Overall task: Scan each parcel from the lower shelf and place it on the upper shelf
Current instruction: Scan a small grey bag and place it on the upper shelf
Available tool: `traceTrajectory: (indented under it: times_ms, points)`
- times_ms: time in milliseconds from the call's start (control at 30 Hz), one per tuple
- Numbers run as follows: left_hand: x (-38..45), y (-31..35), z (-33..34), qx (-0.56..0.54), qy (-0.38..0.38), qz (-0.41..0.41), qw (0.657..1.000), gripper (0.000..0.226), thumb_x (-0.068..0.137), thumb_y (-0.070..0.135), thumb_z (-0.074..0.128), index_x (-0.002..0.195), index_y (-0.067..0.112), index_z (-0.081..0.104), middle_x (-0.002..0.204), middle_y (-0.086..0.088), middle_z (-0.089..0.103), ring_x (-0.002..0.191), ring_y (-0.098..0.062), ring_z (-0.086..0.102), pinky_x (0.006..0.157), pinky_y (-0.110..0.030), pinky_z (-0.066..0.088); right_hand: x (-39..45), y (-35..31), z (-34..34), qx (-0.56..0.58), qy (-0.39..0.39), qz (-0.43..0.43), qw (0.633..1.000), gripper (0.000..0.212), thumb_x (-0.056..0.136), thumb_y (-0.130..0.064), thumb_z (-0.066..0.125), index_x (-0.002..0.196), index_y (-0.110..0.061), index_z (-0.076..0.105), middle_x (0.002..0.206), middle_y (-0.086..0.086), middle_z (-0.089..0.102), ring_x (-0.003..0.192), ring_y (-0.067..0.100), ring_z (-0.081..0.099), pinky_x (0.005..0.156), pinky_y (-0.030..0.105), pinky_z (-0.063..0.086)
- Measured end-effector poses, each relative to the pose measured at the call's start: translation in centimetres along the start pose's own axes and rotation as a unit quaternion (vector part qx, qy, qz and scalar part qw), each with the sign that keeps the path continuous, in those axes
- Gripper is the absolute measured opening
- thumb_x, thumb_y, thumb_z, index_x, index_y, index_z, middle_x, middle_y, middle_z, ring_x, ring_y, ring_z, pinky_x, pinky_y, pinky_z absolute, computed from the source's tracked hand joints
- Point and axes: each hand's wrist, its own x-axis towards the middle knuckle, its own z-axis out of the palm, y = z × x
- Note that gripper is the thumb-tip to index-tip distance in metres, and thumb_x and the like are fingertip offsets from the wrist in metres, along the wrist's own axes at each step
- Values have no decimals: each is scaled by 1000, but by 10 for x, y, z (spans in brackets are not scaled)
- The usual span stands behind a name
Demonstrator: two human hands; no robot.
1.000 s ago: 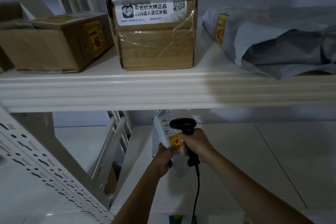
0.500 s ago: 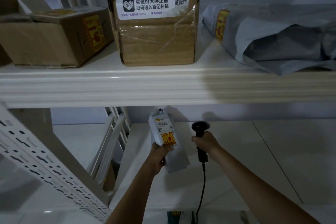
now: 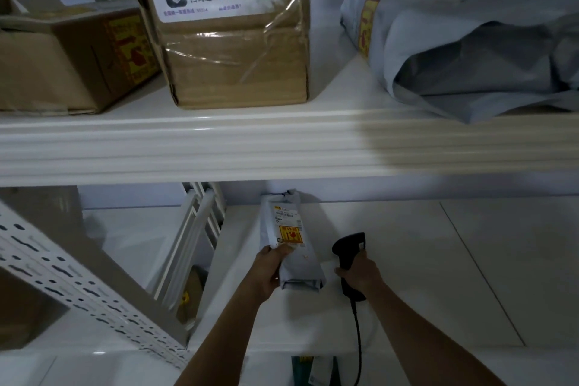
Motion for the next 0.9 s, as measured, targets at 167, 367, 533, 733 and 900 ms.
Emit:
traceTrajectory:
  times_ms: [167,367,533,733,900]
  points:
    - [-3,0,11,-17,-9,15,1000,43,92,7,61,134,3,55,124,-21,67,115,-37,64,92,-46,57,6,4,-10,14,-7,-3,1000,92,95,-45,59,153,6,9,150,20,39,133,35,46,101,33,42]
    - [-19,13,69,-36,75,22,996,36,91,5,62,126,-1,61,118,-21,69,107,-34,67,83,-38,59,-39,-6,-81,-131,203,-190,951,50,84,-3,60,130,-6,40,126,19,43,108,36,54,82,38,49]
    - [-27,27,134,-42,130,52,989,40,89,6,65,127,-1,57,113,-19,70,91,-30,71,72,-34,60,-85,-9,-136,-180,5,-389,904,81,83,3,59,149,-24,21,138,12,28,123,35,42,91,43,50]
    - [-57,44,190,19,111,138,984,39,92,16,63,129,21,52,111,-23,68,84,-31,69,59,-32,56,-125,21,-167,-193,85,-442,872,95,76,-9,71,152,-31,19,142,5,29,120,30,50,81,41,54]
    - [-90,53,238,324,89,140,931,37,94,38,52,127,22,58,121,-14,65,100,-28,67,87,-37,57,-146,50,-208,-103,182,-448,869,58,82,-19,71,136,-25,52,126,5,57,105,27,64,81,42,55]
